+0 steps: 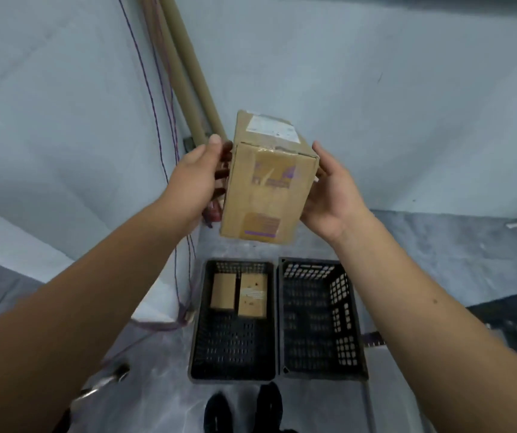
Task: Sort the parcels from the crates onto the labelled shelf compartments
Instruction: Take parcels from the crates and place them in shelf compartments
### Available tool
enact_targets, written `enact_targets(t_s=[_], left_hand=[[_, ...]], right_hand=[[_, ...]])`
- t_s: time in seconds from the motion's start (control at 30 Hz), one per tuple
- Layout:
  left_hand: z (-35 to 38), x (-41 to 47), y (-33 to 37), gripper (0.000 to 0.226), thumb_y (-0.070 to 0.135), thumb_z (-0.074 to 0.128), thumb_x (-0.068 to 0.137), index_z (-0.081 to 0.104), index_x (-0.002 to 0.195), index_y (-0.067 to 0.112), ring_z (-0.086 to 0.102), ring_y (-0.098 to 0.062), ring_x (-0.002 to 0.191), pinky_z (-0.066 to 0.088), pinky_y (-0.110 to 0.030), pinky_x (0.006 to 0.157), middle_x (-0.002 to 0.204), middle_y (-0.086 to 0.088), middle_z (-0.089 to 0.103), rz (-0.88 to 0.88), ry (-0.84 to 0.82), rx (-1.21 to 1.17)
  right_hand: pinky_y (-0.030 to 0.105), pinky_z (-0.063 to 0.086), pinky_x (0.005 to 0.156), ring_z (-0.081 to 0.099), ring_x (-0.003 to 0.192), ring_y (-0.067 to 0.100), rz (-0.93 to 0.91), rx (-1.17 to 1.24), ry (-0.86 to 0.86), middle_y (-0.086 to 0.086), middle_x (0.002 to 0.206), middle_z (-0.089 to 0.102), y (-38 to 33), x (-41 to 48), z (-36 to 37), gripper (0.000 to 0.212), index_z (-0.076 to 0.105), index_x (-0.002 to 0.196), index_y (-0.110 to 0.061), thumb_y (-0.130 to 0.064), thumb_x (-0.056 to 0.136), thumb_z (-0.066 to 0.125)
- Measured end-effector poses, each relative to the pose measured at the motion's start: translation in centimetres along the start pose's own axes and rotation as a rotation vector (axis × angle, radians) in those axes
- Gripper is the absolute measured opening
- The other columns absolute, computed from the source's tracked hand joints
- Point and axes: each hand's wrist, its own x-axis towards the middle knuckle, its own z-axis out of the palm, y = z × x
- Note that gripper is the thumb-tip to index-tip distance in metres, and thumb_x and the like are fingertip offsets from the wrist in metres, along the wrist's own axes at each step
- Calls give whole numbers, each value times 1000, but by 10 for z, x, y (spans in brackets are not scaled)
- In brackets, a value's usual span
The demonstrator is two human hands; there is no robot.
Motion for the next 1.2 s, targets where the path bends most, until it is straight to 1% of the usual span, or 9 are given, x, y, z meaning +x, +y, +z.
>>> enact_targets(t_s=[0.1, 0.17, 0.33, 0.5, 0.6, 0.7, 0.87, 0.97, 1.2], left_hand=[[8, -12, 62, 48, 49, 39, 111, 73, 117, 16, 70, -10, 82, 56, -29, 73, 100, 0, 78, 119, -6, -4], [12, -21, 99, 45, 47, 41, 111, 73, 114, 15, 69, -7, 79, 55, -23, 69, 95, 4, 77, 182, -36, -28], [24, -34, 180, 36, 44, 51, 108, 74, 123, 19, 71, -19, 113, 51, -29, 82, 120, -2, 77, 303, -95, -111], [35, -47, 235, 35, 41, 52, 108, 70, 126, 16, 71, -16, 116, 54, -24, 80, 121, 0, 77, 425, -102, -166], [37, -57, 258, 34, 36, 53, 108, 67, 127, 12, 72, -12, 107, 55, -20, 72, 118, -2, 78, 468, -93, -190], [35, -64, 274, 30, 34, 52, 108, 66, 129, 18, 73, -12, 105, 56, -23, 73, 118, -1, 78, 503, -101, -214], [36, -67, 283, 30, 33, 53, 107, 69, 131, 26, 69, -17, 118, 53, -41, 98, 122, 2, 76, 534, -107, -186], [40, -69, 284, 31, 30, 57, 105, 68, 134, 30, 66, -12, 122, 49, -48, 109, 125, 9, 75, 564, -134, -132], [66, -69, 269, 39, 19, 66, 101, 62, 138, 30, 70, -8, 115, 59, -39, 95, 130, 17, 70, 607, -294, -139]], right_hand=[[54, 38, 119, 61, 115, 32, -116, -3, -30, 11, 119, 67, -44, -28, 30, 77, 55, 146, -19, -46, 79, 82], [47, 38, 119, 60, 126, 35, -174, -23, -76, 11, 129, 63, -72, -46, 49, 93, 53, 151, -16, -49, 72, 89], [49, 47, 114, 67, 125, 33, -362, -113, -214, 13, 132, 71, -136, -93, 85, 45, 70, 134, -12, -40, 104, 53], [53, 42, 116, 61, 132, 35, -525, -231, -206, 13, 135, 70, -186, -118, 106, 45, 73, 128, -10, -40, 95, 64], [43, 50, 94, 70, 107, 15, -621, -387, -218, -5, 117, 76, -207, -133, 117, 36, 75, 122, -15, -36, 98, 60], [43, 42, 93, 63, 111, 12, -693, -491, -222, -4, 129, 73, -222, -146, 123, 39, 70, 131, -19, -35, 97, 57], [45, 43, 96, 63, 122, 22, -743, -493, -241, 2, 135, 70, -234, -153, 119, 59, 61, 141, -25, -29, 82, 64], [40, 51, 87, 68, 115, 22, -791, -494, -253, 0, 132, 72, -236, -158, 115, 53, 58, 143, -24, -19, 90, 60], [51, 58, 90, 69, 120, 23, -851, -517, -121, -5, 129, 73, -228, -178, 95, 46, 61, 138, -28, -6, 97, 60]])
